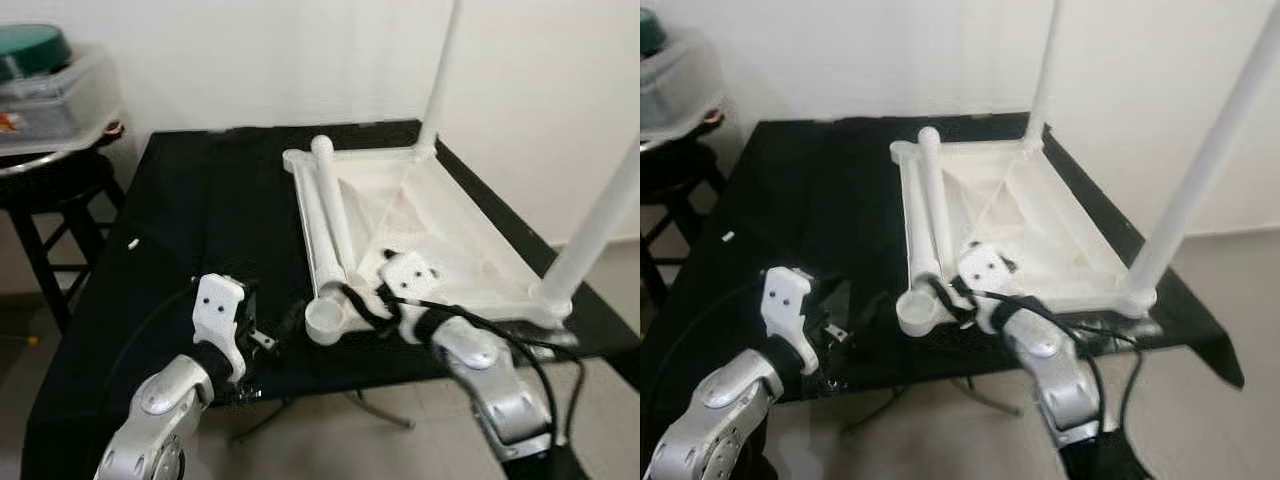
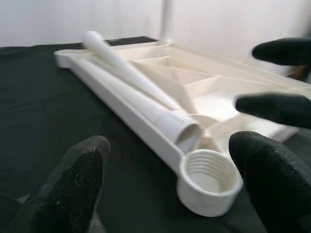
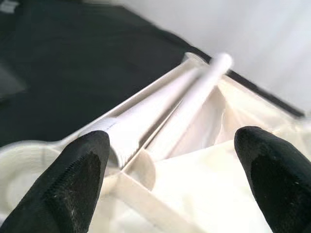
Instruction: Building children table
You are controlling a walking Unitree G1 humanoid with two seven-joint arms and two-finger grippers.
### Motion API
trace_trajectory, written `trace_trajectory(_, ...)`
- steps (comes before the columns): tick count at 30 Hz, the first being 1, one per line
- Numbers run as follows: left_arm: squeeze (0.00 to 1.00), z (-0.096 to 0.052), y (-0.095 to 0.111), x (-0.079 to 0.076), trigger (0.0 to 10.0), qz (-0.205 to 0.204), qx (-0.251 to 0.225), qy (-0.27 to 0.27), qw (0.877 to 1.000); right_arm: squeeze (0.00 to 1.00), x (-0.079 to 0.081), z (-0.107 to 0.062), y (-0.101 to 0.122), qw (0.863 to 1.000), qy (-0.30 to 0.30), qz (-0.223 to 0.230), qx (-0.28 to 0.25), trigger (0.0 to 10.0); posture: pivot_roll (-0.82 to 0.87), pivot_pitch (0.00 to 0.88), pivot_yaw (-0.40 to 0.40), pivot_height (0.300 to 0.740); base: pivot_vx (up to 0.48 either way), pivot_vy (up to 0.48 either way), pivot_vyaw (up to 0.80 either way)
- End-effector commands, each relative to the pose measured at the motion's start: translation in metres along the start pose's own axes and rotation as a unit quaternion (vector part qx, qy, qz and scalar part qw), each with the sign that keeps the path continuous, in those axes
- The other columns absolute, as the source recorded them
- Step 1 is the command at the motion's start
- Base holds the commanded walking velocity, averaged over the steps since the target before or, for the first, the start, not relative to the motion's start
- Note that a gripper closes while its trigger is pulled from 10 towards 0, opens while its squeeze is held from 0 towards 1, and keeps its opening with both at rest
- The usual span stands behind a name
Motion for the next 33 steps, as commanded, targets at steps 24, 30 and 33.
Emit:
trace_trajectory(24,0.00,-0.024,-0.006,-0.021,0.0,0.042,0.017,-0.069,0.997,0.00,-0.018,0.049,0.023,0.921,0.172,-0.340,0.083,10.0,0.01,0.114,-0.046,0.740,0.000,0.000,0.00)
trace_trajectory(30,0.00,-0.026,-0.006,-0.025,0.0,0.041,0.016,-0.081,0.996,0.00,-0.007,0.057,0.028,0.919,0.191,-0.339,0.059,10.0,0.02,0.125,-0.043,0.740,0.000,0.000,0.00)
trace_trajectory(33,0.00,-0.028,-0.004,-0.026,0.0,0.041,0.015,-0.085,0.995,0.00,-0.006,0.066,0.035,0.920,0.177,-0.347,0.043,10.0,0.02,0.141,-0.043,0.740,0.000,0.000,0.00)
Point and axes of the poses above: a point about 5 cm out from each wrist's last joint towards the gripper, its own z axis pointing out of the wrist towards the gripper, its own y axis along the axis of the wrist's last joint, x = y × z, the point moved 1 cm from there along z, pointing out of the wrist towards the gripper, and after that the axes turned 11 degrees about z, right-handed, at the moved point
